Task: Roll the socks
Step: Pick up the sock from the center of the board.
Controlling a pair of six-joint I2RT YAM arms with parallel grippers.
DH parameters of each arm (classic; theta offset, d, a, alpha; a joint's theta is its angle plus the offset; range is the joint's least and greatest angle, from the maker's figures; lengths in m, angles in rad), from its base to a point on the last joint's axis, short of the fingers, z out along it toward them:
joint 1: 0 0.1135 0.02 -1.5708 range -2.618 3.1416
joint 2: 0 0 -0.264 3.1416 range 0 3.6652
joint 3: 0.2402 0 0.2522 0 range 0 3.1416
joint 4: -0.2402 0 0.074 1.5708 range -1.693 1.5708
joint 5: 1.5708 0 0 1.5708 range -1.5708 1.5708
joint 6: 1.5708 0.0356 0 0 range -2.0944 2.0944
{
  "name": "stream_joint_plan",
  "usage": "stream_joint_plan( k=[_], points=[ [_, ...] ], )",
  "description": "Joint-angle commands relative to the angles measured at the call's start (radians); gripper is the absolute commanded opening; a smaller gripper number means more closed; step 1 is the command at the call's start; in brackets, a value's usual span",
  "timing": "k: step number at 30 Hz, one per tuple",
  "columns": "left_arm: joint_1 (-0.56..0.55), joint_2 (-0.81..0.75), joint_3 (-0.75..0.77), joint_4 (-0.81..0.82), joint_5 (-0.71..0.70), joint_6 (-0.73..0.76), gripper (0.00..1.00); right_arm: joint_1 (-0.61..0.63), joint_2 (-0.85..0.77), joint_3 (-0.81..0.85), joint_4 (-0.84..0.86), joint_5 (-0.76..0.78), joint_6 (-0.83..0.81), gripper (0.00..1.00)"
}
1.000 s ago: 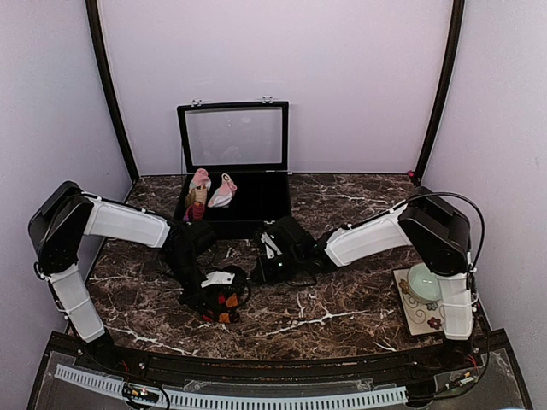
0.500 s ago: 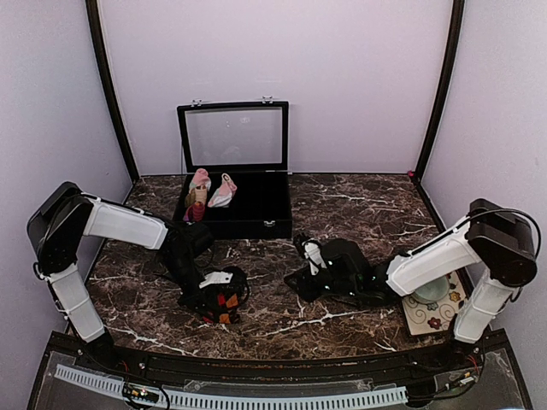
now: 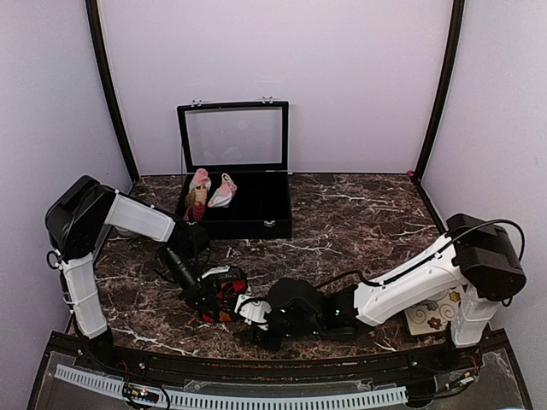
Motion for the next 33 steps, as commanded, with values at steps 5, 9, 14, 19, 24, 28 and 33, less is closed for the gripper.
stream_joint_plan(
  k=[5, 9, 14, 19, 24, 28, 33],
  points=[
    [0.010, 0.075, 0.002, -0.059, -0.166, -0.009, 0.02, -0.012, 0.191, 0.222, -0.061, -0.005, -0.257, 0.49],
    [0.010, 0.082, 0.019, -0.067, -0.174, -0.001, 0.02, -0.049, 0.230, 0.274, -0.054, -0.020, -0.294, 0.47],
    [0.010, 0.085, 0.027, -0.074, -0.163, 0.005, 0.02, -0.064, 0.274, 0.325, -0.096, -0.031, -0.319, 0.40],
    [0.010, 0.068, 0.025, -0.065, -0.155, 0.002, 0.03, -0.071, 0.302, 0.306, -0.115, -0.054, -0.300, 0.27],
    [0.012, 0.007, 0.013, -0.047, -0.154, 0.009, 0.10, -0.082, 0.326, 0.259, -0.098, -0.037, -0.260, 0.23],
    [0.012, -0.045, 0.001, -0.053, -0.127, 0.030, 0.16, -0.099, 0.341, 0.252, -0.094, -0.049, -0.221, 0.13],
    [0.024, -0.186, -0.058, -0.003, -0.113, 0.029, 0.60, -0.125, 0.352, 0.255, -0.139, -0.099, -0.158, 0.00]
  ],
)
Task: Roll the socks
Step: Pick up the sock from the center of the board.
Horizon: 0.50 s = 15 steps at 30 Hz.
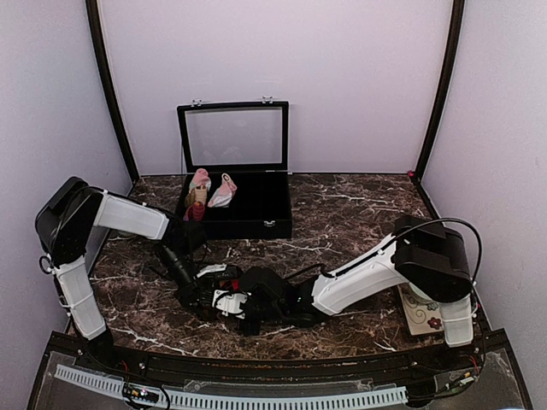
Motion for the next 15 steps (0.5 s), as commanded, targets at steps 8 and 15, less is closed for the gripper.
stream_joint_plan(
  k=[8, 15],
  points=[
    [0.053, -0.480, -0.175, 0.262, -0.291, -0.138, 0.99, -0.075, 0.065, 0.008, -0.207, -0.123, 0.239, 0.00],
    [0.065, -0.660, -0.286, 0.449, -0.558, -0.205, 0.99, -0.147, 0.086, 0.025, -0.215, -0.337, 0.424, 0.00]
  ],
)
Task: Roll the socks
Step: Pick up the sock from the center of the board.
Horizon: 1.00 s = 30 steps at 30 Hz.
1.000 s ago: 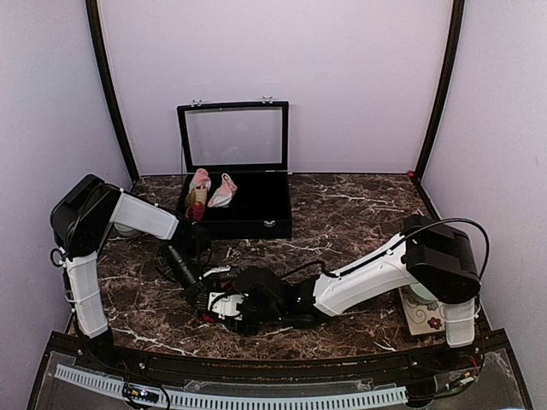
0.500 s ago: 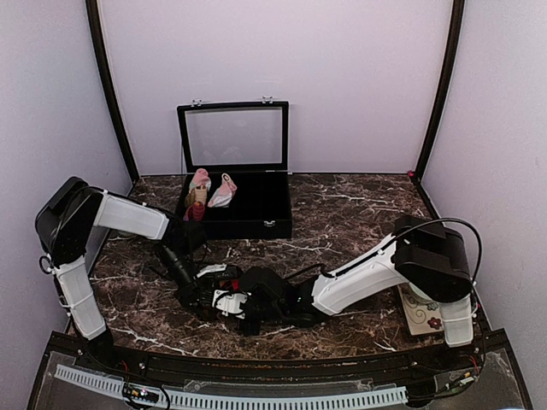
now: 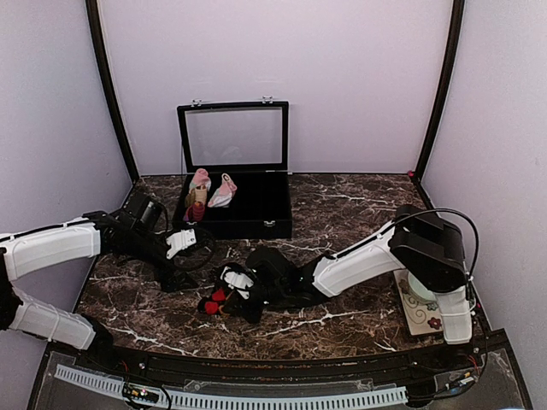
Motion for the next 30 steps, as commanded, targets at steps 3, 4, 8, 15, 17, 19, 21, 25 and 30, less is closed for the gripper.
stream_joint_plan(
  k=[3, 4, 8, 15, 17, 19, 21, 25, 30],
  points=[
    [0.009, -0.061, -0.065, 0.065, -0.058, 0.055, 0.94, -0.077, 0.087, -0.020, -0.142, -0.180, 0.228, 0.00],
    [0.009, -0.068, -0.069, 0.056, -0.018, 0.075, 0.89, -0.089, 0.090, -0.030, -0.128, -0.197, 0.262, 0.00],
    [0.003, -0.059, -0.062, -0.008, 0.179, 0.154, 0.74, -0.143, 0.123, -0.056, -0.093, -0.282, 0.377, 0.00],
    [-0.167, -0.007, -0.086, -0.051, 0.141, 0.273, 0.74, -0.195, 0.194, -0.018, -0.190, -0.323, 0.453, 0.00],
    [-0.203, 0.019, -0.087, -0.022, 0.105, 0.278, 0.73, -0.202, 0.206, -0.013, -0.205, -0.328, 0.463, 0.00],
    [-0.219, 0.051, -0.073, 0.007, 0.077, 0.287, 0.71, -0.203, 0.213, -0.007, -0.221, -0.330, 0.466, 0.00],
    [-0.226, 0.086, -0.054, 0.027, 0.053, 0.302, 0.69, -0.203, 0.220, -0.001, -0.238, -0.328, 0.467, 0.00],
    [-0.235, 0.157, -0.022, 0.041, 0.028, 0.350, 0.65, -0.207, 0.229, 0.003, -0.255, -0.333, 0.474, 0.00],
    [-0.238, 0.243, 0.020, 0.044, -0.022, 0.359, 0.52, -0.213, 0.232, -0.001, -0.255, -0.340, 0.484, 0.00]
  ],
)
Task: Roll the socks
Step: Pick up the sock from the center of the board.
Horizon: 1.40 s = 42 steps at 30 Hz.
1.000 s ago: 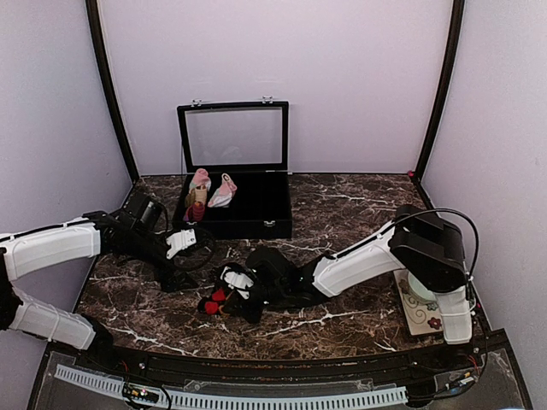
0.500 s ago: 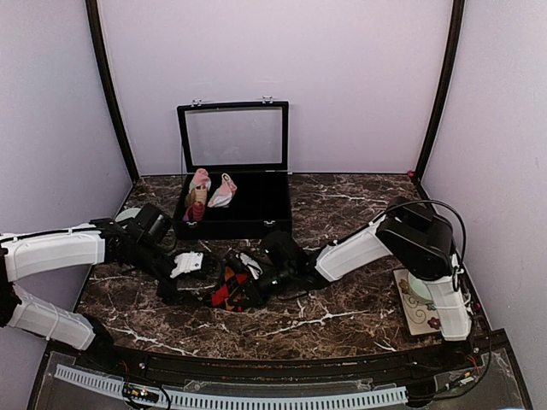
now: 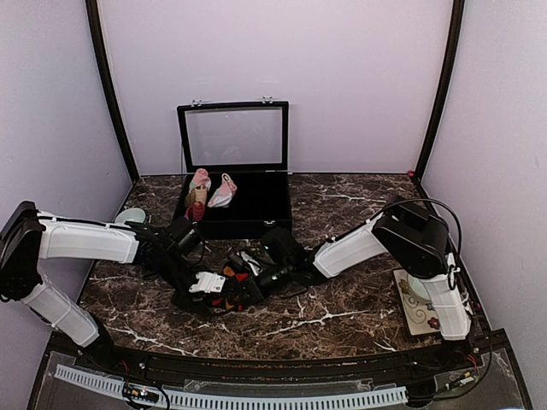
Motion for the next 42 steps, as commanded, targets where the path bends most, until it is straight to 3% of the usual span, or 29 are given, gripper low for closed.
stream_joint_plan(
  k=[1, 9, 12, 17, 19, 23, 28, 35, 42],
  points=[
    [-0.007, 0.052, 0.040, 0.015, -0.054, 0.034, 0.51, -0.024, 0.109, -0.066, -0.279, 0.133, 0.007, 0.00],
    [-0.006, 0.120, 0.039, 0.015, -0.075, 0.034, 0.37, -0.031, 0.096, -0.077, -0.250, 0.116, 0.026, 0.02],
    [-0.005, 0.163, 0.049, -0.002, -0.085, 0.033, 0.34, -0.032, 0.075, -0.088, -0.225, 0.120, 0.031, 0.10],
    [0.000, 0.232, 0.071, -0.050, -0.079, 0.025, 0.34, -0.032, 0.001, -0.157, -0.143, 0.155, 0.019, 0.40],
    [0.009, 0.255, 0.089, -0.085, -0.063, 0.020, 0.34, -0.031, -0.037, -0.201, -0.117, 0.169, 0.012, 0.42],
    [0.033, 0.286, 0.125, -0.167, -0.007, 0.018, 0.16, -0.029, -0.105, -0.272, -0.091, 0.209, -0.019, 0.44],
    [0.054, 0.319, 0.168, -0.254, 0.053, 0.021, 0.15, -0.005, -0.218, -0.377, -0.092, 0.338, -0.102, 0.44],
    [0.086, 0.363, 0.242, -0.368, 0.140, 0.031, 0.16, 0.154, -0.457, -0.537, 0.040, 0.717, -0.354, 0.42],
    [0.096, 0.485, 0.351, -0.472, 0.182, 0.026, 0.18, 0.303, -0.404, -0.328, -0.110, 0.809, -0.562, 0.41]
  ],
)
